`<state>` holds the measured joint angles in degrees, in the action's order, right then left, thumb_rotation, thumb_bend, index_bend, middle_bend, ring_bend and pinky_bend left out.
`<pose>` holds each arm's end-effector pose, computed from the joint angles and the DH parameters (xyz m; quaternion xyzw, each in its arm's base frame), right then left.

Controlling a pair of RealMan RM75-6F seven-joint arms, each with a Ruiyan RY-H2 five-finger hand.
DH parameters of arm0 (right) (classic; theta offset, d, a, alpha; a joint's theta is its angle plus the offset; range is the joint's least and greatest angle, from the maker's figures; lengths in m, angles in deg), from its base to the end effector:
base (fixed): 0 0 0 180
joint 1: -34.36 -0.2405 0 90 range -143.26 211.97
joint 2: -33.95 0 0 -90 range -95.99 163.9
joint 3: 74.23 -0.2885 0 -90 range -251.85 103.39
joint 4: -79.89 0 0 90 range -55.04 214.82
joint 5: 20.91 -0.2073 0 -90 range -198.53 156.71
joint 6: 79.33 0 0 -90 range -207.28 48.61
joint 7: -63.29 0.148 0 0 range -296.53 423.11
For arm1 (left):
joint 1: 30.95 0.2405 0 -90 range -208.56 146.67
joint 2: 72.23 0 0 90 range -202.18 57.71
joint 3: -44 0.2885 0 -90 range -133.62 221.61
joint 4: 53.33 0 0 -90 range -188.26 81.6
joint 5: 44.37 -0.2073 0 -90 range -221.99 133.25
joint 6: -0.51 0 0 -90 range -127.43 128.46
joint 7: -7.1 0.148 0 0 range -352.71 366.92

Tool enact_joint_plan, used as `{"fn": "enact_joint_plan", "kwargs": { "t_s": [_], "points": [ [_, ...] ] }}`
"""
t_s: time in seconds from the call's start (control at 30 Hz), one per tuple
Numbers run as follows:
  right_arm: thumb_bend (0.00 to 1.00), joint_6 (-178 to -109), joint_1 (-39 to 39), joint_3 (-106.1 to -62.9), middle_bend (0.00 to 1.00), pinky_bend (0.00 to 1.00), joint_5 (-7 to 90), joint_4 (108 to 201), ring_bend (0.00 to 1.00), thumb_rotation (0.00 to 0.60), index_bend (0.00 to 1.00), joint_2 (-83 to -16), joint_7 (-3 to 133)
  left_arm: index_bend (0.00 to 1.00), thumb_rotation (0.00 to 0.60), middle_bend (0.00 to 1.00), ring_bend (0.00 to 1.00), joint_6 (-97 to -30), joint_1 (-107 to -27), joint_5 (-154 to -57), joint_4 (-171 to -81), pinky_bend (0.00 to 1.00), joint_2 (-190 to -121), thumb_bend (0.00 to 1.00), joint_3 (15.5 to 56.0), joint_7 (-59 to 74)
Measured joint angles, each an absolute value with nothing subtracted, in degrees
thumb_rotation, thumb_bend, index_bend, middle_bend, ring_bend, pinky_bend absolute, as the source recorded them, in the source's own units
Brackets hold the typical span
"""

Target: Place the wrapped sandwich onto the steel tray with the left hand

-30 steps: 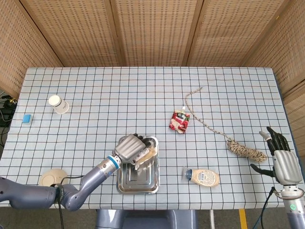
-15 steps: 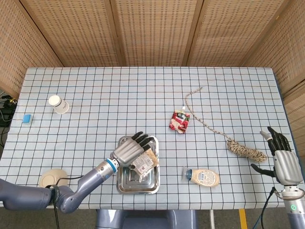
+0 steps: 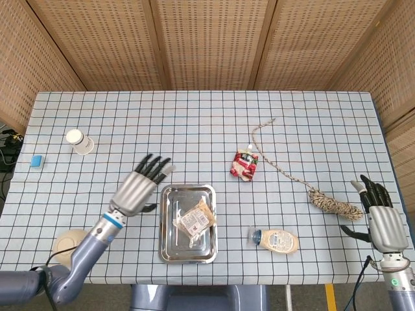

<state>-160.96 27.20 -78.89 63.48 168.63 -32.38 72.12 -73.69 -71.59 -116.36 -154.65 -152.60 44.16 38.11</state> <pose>-0.3453 -0.2085 0.1664 0.5695 -0.4294 0.4264 0.5563 -0.1560 0.3114 0.0396 -0.7584 -0.2579 -0.3992 0.4460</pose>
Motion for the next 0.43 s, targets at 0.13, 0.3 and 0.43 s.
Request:
{"fn": "enact_joint_plan", "kwargs": {
  "t_s": [0.13, 0.3, 0.43],
  "points": [
    [0.06, -160.99, 27.25, -78.38, 0.0, 0.0, 64.06, 169.39, 0.0, 0.6, 0.07, -32.75, 70.21, 0.0, 0.6, 0.0, 0.0, -84.77, -61.78, -118.57, -152.9, 0.0, -150.19, 0.04, 47.39, 37.15],
    [0.06, -161.39, 27.28, -77.89, 0.0, 0.0, 65.16, 170.05, 0.0, 0.6, 0.06, -33.18, 68.71, 0.0, 0.6, 0.0, 0.0, -92.1, -51.18, -120.43, -149.45, 0.0, -148.03, 0.04, 50.85, 31.75],
    [0.06, -161.71, 27.34, -77.65, 0.0, 0.0, 65.73, 170.29, 0.0, 0.6, 0.06, -33.36, 68.21, 0.0, 0.6, 0.0, 0.0, -94.45, -46.49, -121.52, -146.9, 0.0, -147.16, 0.04, 52.14, 26.73]
  ]
}}
